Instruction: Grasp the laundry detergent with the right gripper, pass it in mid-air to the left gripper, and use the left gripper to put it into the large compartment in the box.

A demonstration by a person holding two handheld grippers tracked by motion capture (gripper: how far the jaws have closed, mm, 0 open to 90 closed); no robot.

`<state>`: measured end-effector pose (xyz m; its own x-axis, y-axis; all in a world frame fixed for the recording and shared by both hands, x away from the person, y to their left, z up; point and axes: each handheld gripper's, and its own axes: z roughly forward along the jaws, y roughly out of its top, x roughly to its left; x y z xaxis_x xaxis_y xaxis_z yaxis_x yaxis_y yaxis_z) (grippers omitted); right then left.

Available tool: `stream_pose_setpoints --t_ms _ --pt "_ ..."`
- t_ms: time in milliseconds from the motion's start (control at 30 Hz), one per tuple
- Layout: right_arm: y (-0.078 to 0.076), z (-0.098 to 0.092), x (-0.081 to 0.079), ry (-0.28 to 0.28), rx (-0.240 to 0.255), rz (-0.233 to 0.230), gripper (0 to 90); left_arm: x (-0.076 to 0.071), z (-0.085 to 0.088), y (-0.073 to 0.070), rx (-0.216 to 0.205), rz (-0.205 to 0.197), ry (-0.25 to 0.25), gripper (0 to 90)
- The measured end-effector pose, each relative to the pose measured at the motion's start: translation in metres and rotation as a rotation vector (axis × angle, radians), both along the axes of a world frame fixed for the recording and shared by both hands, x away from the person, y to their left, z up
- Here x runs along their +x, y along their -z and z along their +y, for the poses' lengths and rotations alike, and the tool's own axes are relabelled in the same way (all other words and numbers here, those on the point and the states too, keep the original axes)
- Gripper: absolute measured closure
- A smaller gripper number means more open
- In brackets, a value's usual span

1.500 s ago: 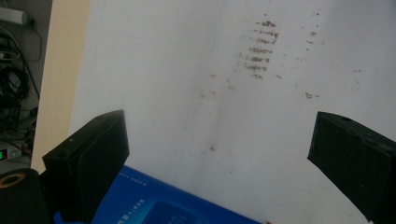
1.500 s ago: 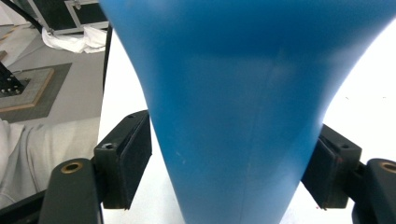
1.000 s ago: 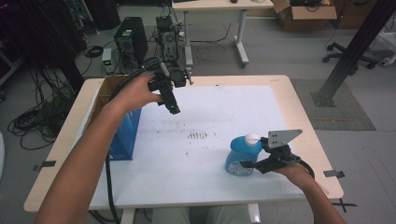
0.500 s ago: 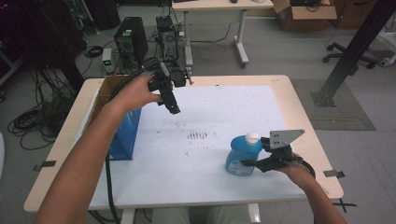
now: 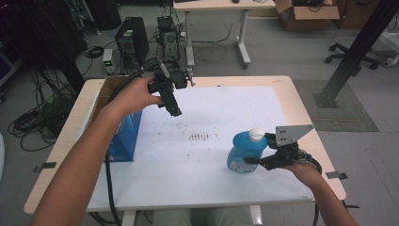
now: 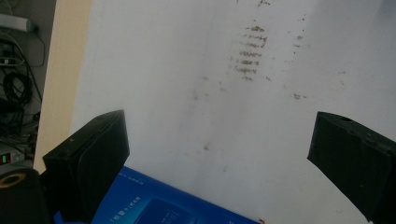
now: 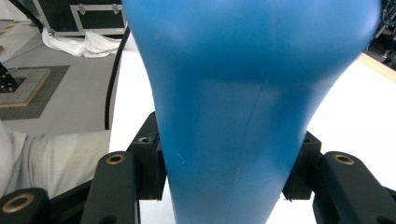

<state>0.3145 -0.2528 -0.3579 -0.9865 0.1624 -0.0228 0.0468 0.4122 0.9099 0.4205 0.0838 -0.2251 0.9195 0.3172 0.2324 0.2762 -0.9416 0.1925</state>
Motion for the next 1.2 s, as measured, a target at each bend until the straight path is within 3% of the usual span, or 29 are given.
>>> stream_pose_setpoints --t_ms 367,600,833,900,1067,1200 --pt "-0.033 0.002 0.004 -0.001 -0.001 0.021 45.1 -0.024 -0.004 -0.012 -0.029 0.014 0.039 5.7" --pt "-0.051 0.01 0.007 -0.02 -0.008 0.009 45.0 -0.053 -0.018 -0.024 -0.047 0.039 0.104 5.7" --pt "-0.059 0.021 0.011 -0.059 -0.02 0.003 45.0 -0.072 -0.029 -0.03 -0.057 0.059 0.151 5.6" --pt "-0.062 0.028 0.011 -0.08 -0.032 0.003 45.0 -0.08 -0.034 -0.033 -0.071 0.086 0.175 5.5" --pt "-0.062 0.036 0.012 -0.101 -0.036 0.005 45.0 -0.09 -0.04 -0.038 -0.093 0.11 0.197 5.5" --pt "-0.06 0.044 0.013 -0.121 -0.043 0.007 45.0 -0.1 -0.045 -0.043 -0.085 0.116 0.222 5.5"
